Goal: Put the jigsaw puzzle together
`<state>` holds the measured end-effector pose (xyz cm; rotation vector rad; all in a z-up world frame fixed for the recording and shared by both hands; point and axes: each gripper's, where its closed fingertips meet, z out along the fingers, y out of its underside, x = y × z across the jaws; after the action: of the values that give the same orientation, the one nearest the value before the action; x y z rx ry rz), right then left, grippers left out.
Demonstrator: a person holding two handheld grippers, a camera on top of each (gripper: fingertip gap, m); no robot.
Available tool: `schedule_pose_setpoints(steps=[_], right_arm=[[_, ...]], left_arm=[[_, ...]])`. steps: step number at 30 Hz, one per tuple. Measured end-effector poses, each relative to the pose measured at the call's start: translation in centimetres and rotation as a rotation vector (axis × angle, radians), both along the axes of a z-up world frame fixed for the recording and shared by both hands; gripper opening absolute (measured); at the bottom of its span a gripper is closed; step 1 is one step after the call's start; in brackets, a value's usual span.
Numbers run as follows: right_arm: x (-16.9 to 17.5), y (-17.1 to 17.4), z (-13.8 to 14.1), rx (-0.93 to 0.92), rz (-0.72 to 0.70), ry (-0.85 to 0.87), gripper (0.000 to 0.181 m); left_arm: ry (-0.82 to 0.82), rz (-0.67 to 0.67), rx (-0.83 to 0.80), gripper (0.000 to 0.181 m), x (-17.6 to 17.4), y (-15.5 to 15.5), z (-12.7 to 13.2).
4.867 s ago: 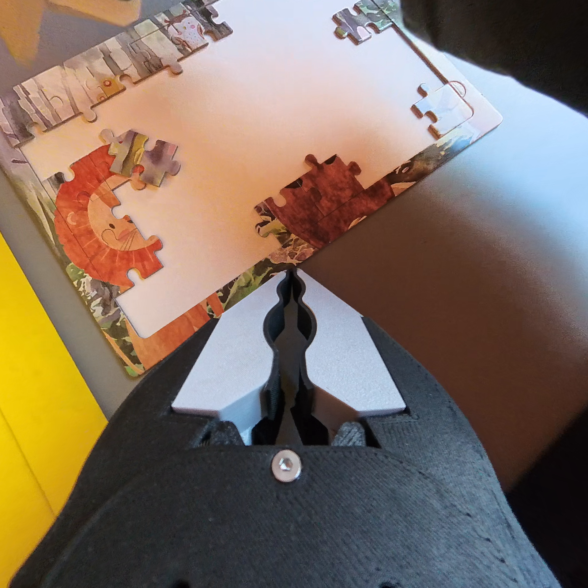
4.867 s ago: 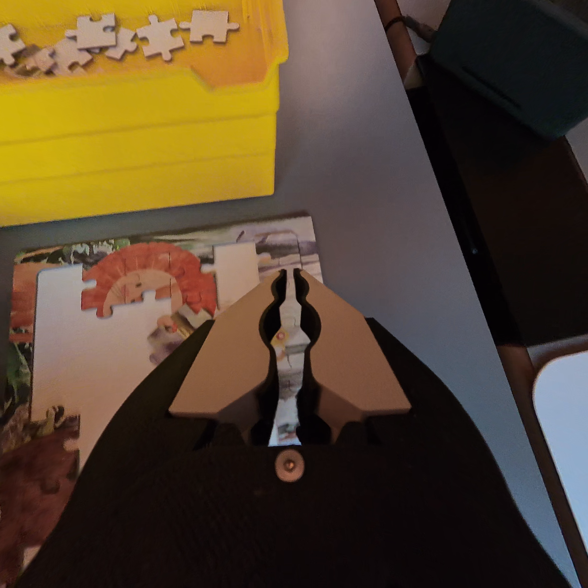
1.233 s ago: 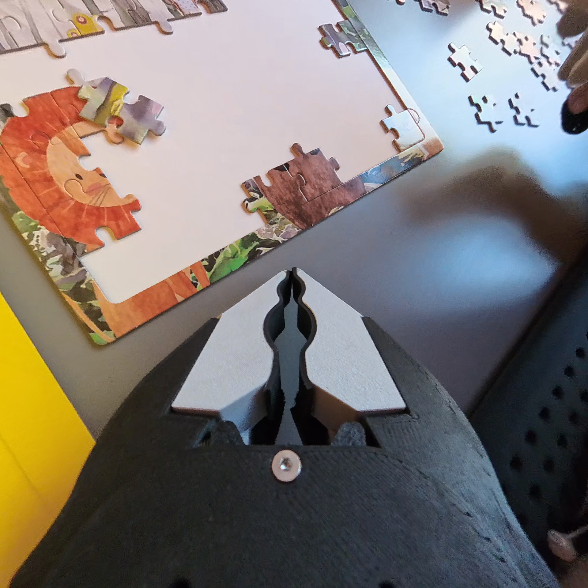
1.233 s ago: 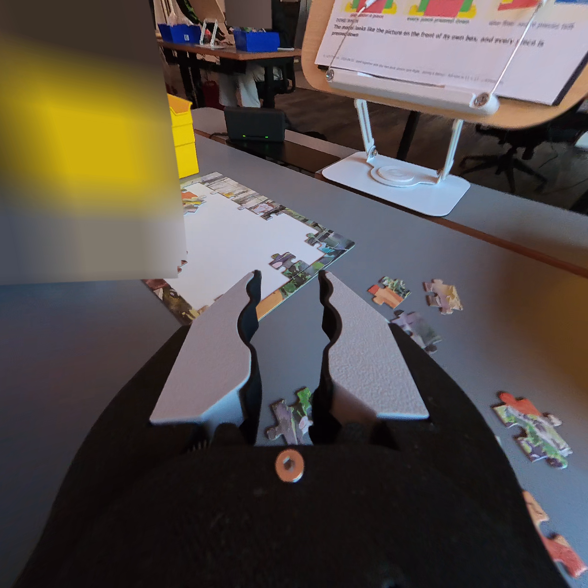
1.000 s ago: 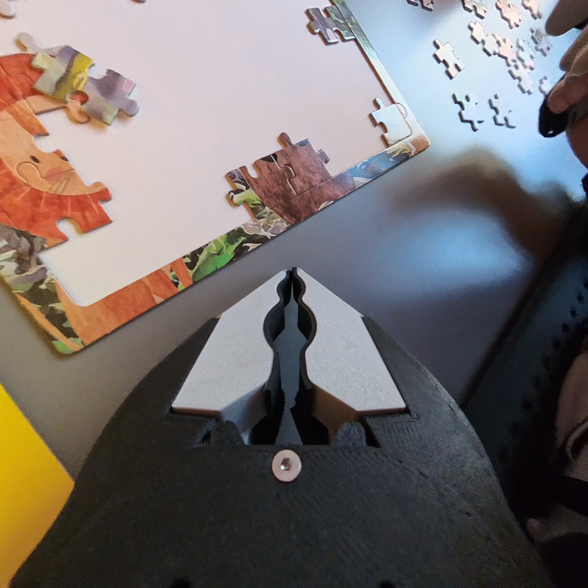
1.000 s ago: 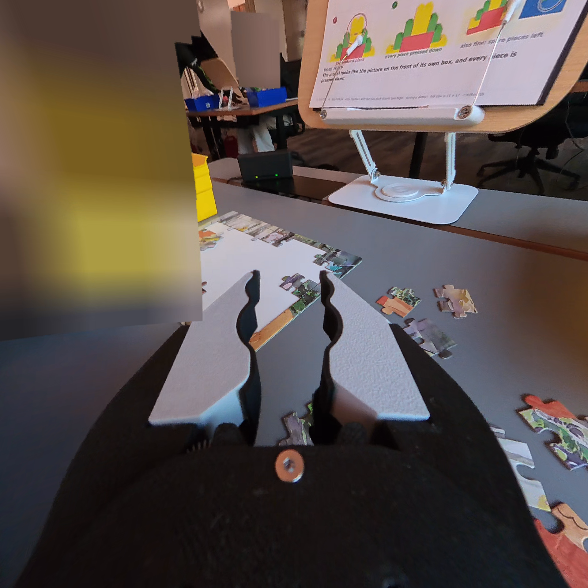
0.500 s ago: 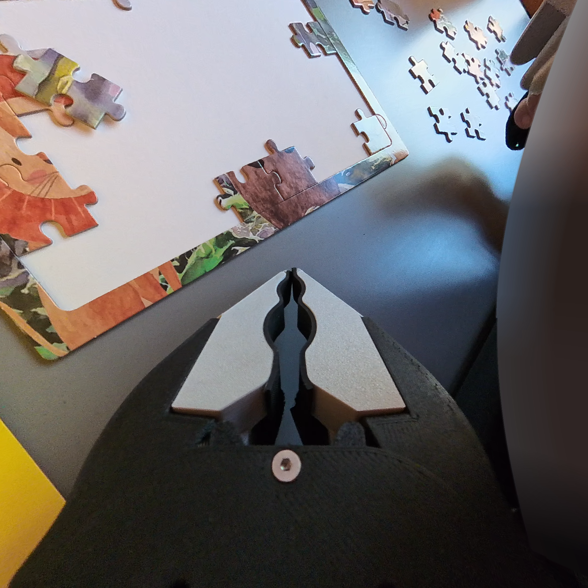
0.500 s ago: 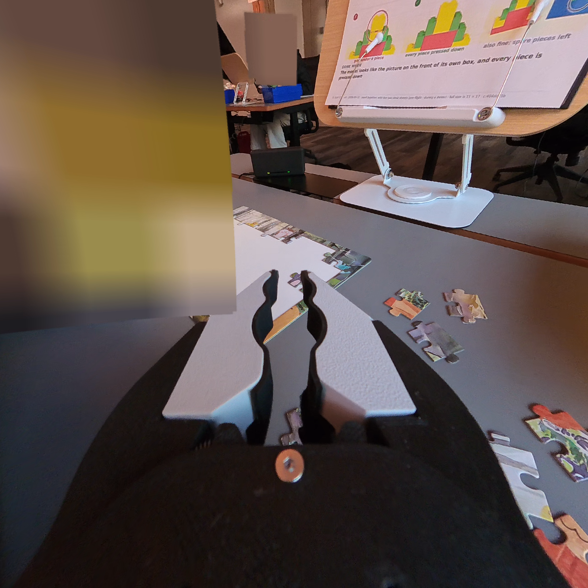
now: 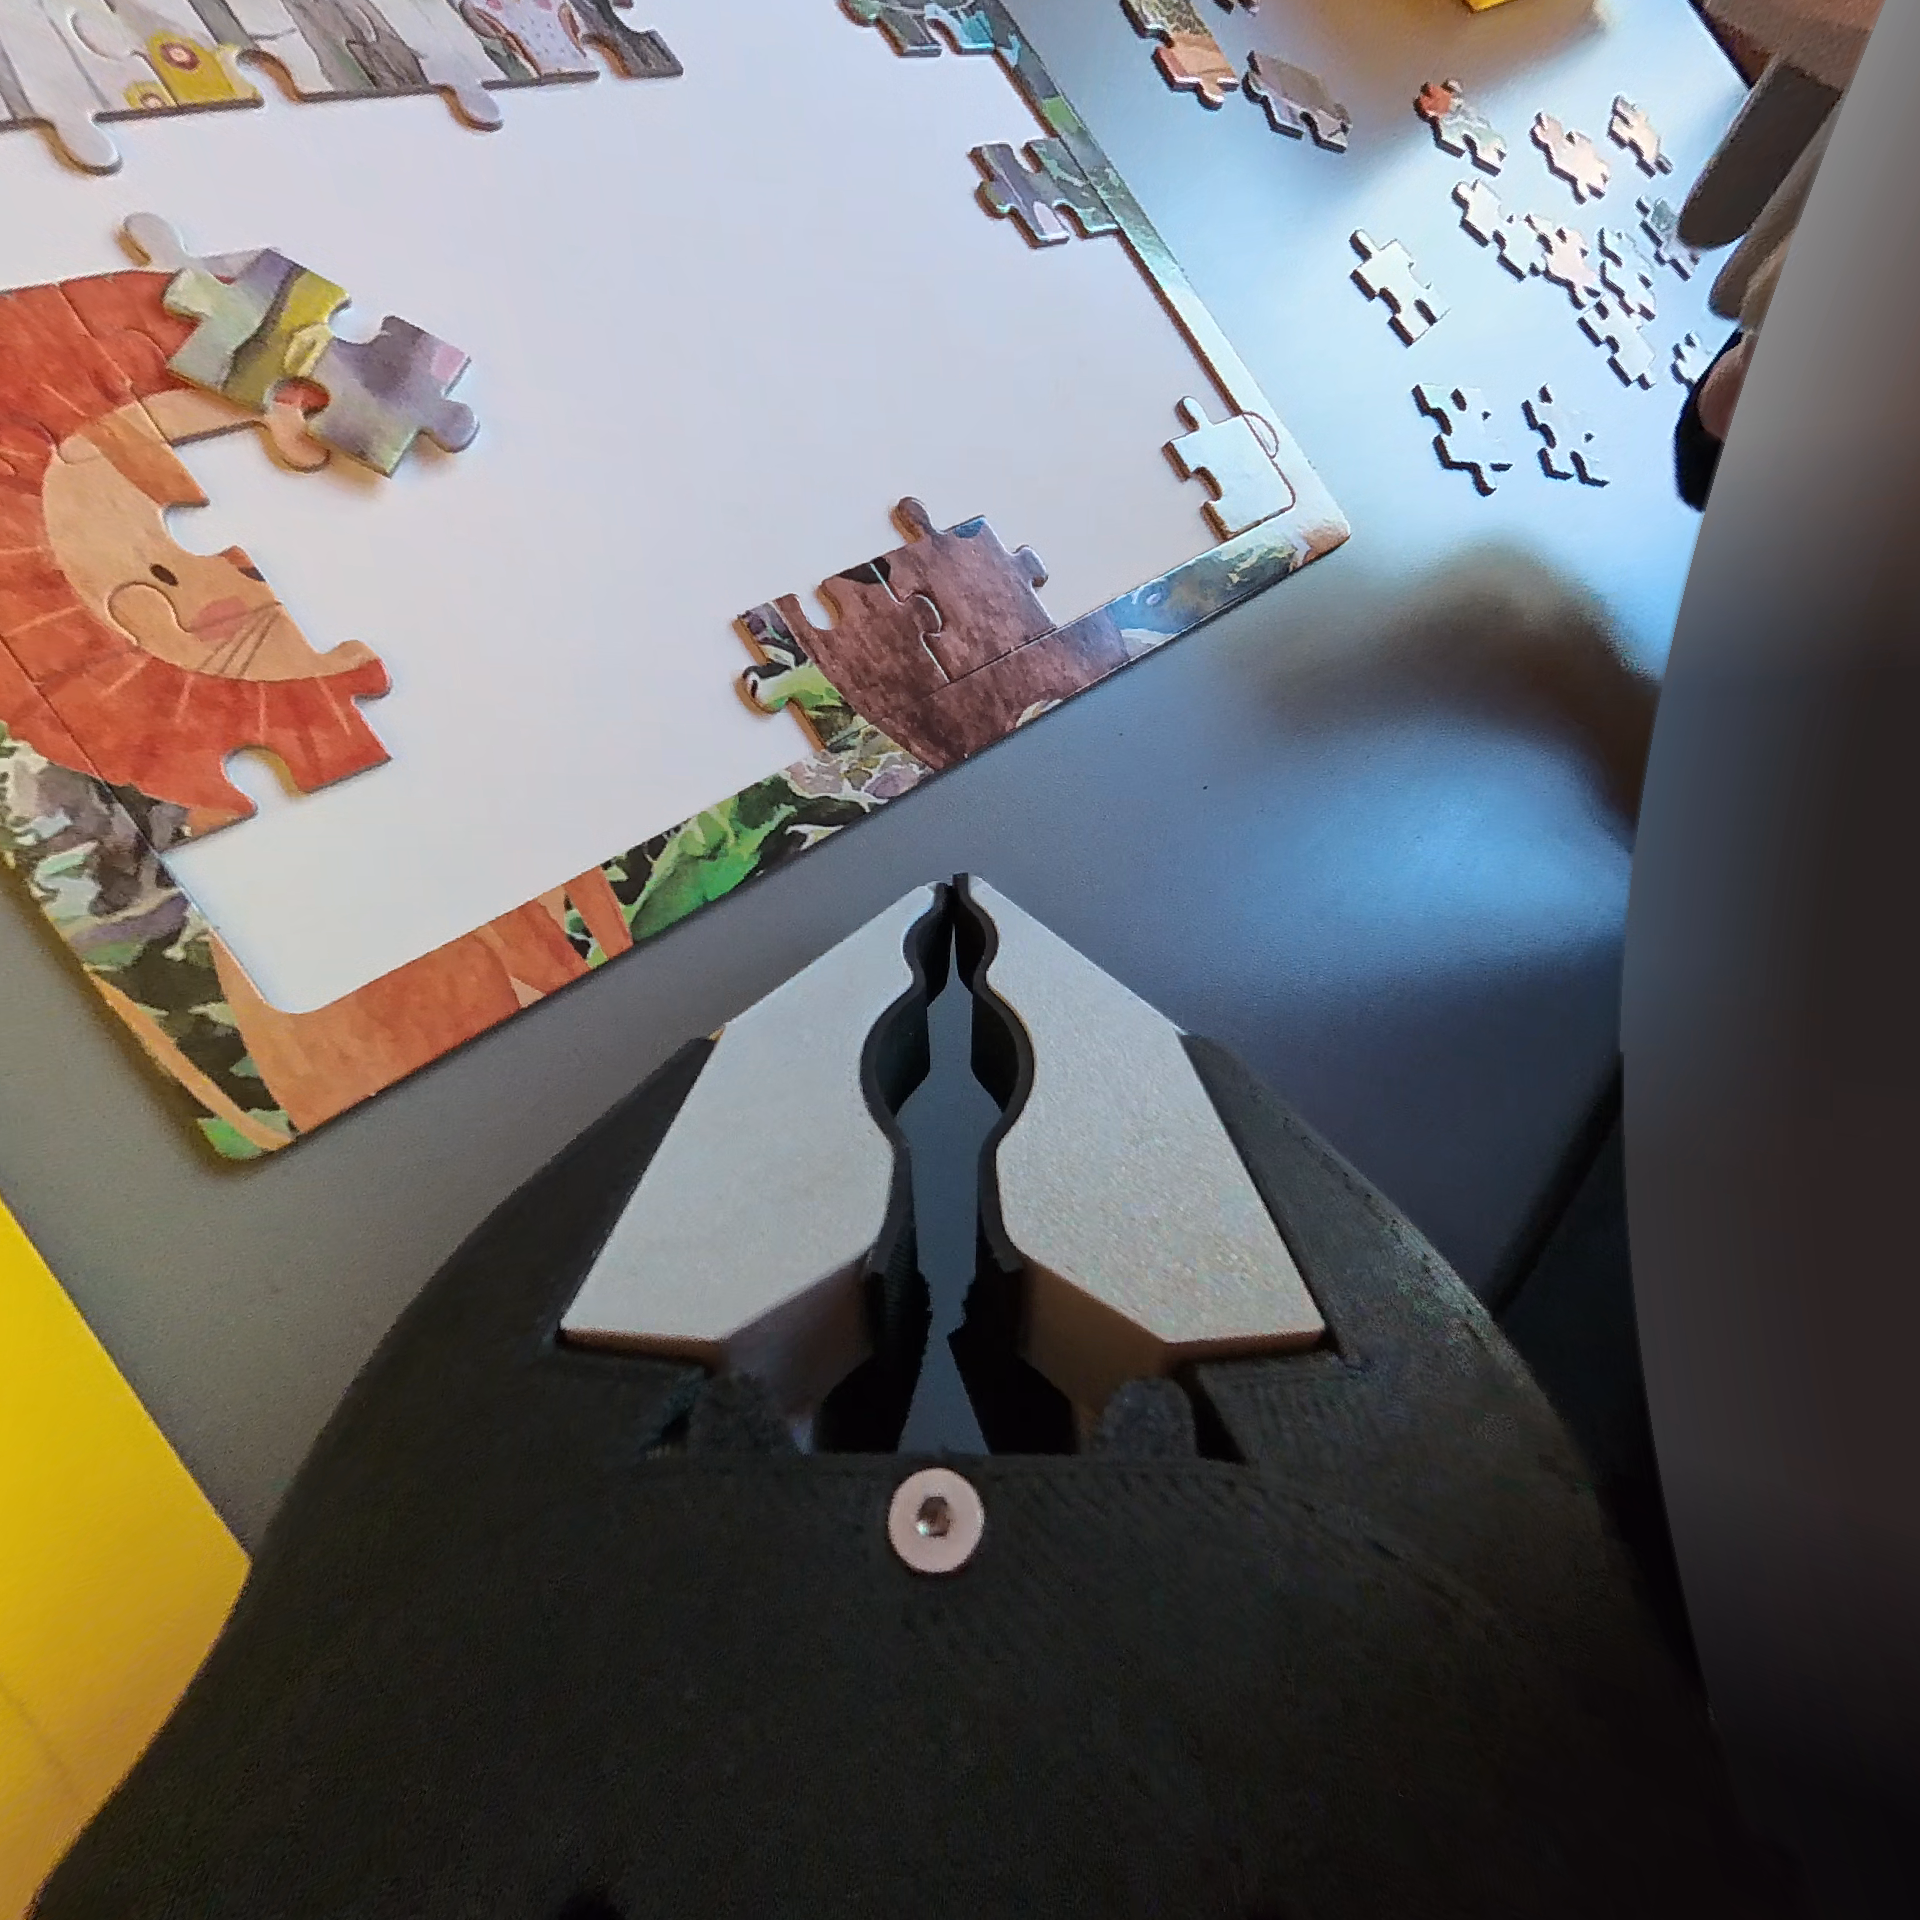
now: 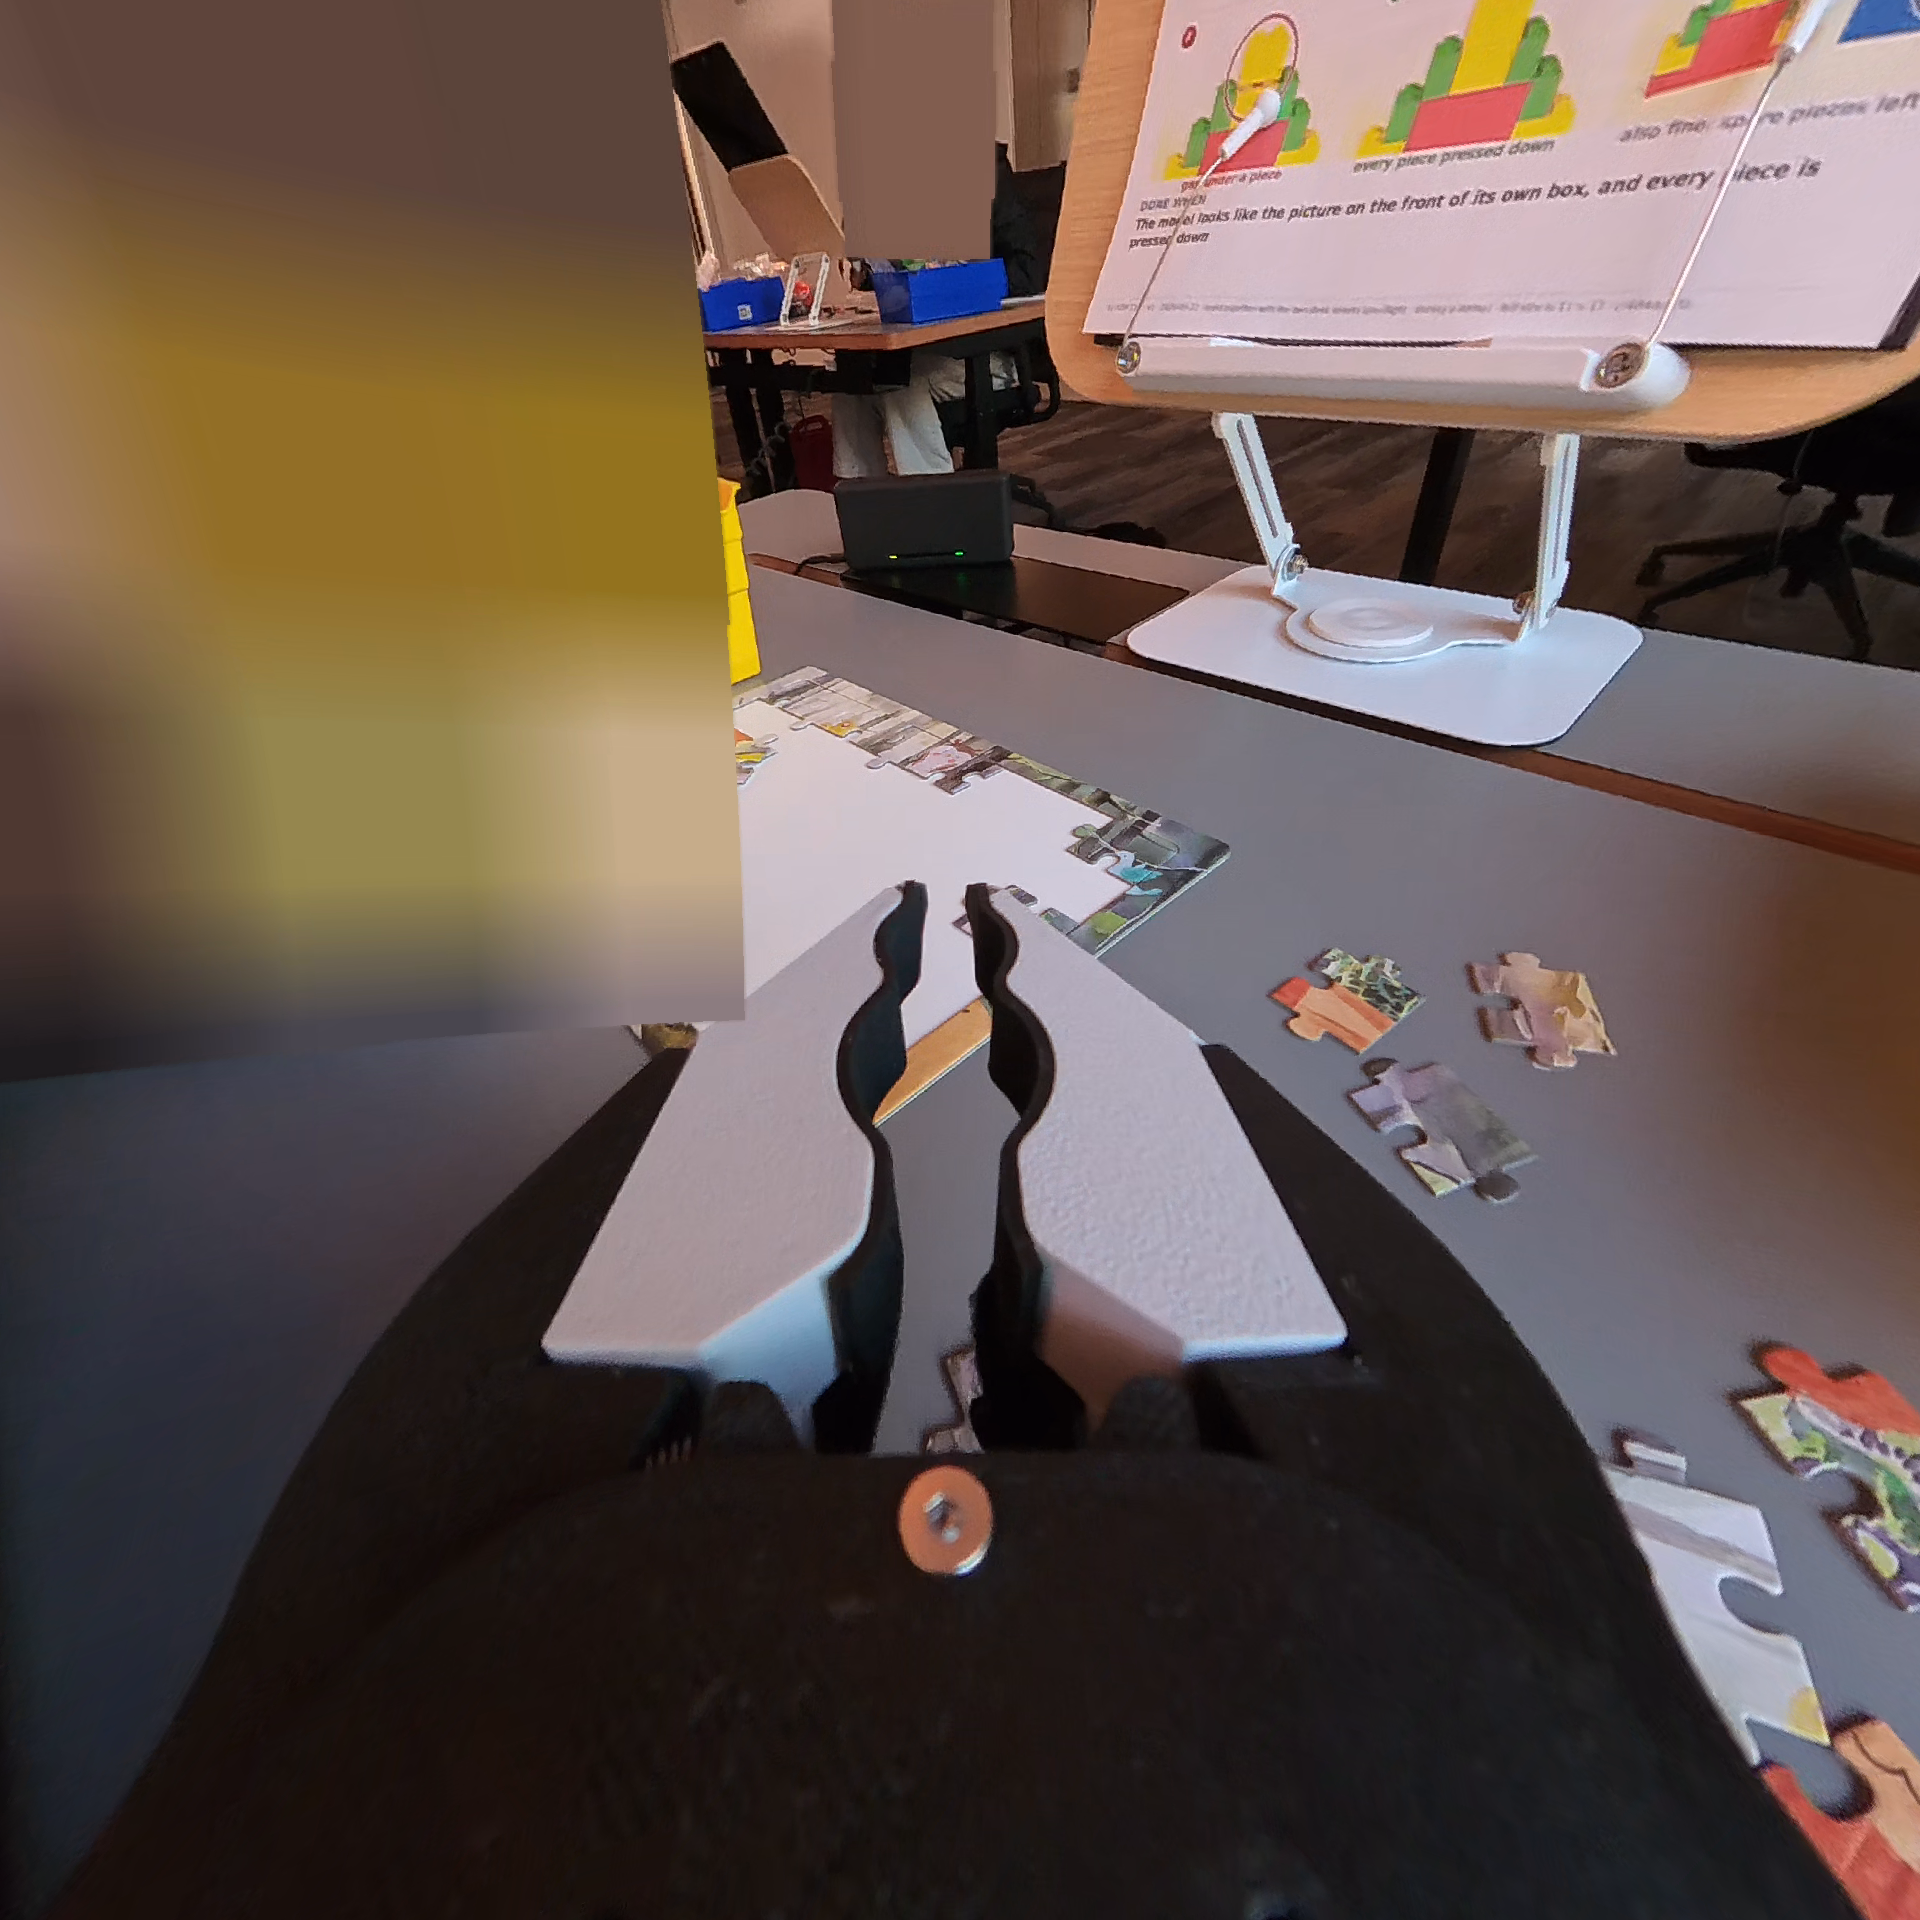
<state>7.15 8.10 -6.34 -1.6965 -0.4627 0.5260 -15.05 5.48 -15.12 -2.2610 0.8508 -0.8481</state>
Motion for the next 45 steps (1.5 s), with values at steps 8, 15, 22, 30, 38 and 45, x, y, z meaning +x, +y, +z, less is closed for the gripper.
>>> schedule_pose_setpoints(steps=[8,15,22,30,38,45], right_arm=[[-2.4,-0.1,-0.5,-0.026,0.08,-0.069,0.008],[-4.1,-0.4,-2.1,-0.056,0.139,-0.152,0.01],[-6.2,-1.0,-3.4,-0.069,0.208,-0.237,0.027],[-14.5,-1.5,1.1,-0.036,0.319,-0.412,0.033],[-21.3,7.7,-2.0,-0.197,0.339,-0.492,0.055],[-22.3,10.8,-6.3,-0.297,0.403,-0.546,0.049]], left_arm=[[0.034,0.007,0.061,0.0,-0.1,0.5,0.6],[-0.012,-0.001,0.114,0.0,0.3,0.2,2.3],[-0.076,0.065,0.427,0.0,-0.4,1.4,7.9],[-0.017,0.317,0.987,0.008,-4.9,5.0,23.2],[-0.261,0.499,0.999,0.025,-6.2,8.3,34.4],[-0.4,0.516,0.902,0.015,-8.3,10.4,32.4]])
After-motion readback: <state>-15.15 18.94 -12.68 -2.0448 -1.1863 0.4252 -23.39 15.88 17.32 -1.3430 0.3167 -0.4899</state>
